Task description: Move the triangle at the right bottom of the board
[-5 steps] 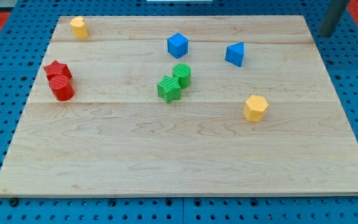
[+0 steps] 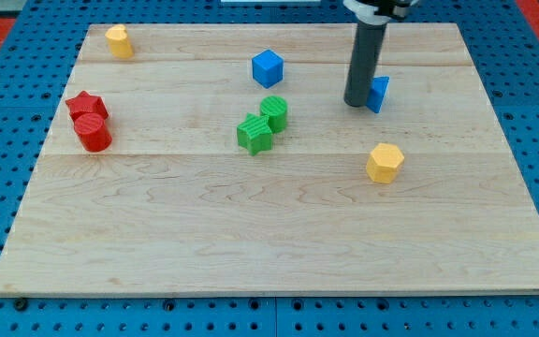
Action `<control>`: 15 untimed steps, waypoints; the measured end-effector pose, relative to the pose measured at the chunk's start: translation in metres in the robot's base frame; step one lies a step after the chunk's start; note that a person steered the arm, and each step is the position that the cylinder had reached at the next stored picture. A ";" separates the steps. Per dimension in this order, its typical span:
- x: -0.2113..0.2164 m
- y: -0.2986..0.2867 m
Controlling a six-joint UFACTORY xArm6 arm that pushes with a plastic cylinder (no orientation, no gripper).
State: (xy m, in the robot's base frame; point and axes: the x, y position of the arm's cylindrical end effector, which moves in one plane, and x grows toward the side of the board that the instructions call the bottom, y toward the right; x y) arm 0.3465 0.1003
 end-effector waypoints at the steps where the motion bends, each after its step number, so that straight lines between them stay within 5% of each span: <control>1: -0.030 -0.002; 4: 0.068 0.056; 5: 0.041 0.060; 9: 0.148 0.078; 10: 0.125 0.046; 11: 0.148 0.019; 12: 0.178 0.055; 15: 0.144 0.105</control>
State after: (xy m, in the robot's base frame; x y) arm 0.4907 0.2052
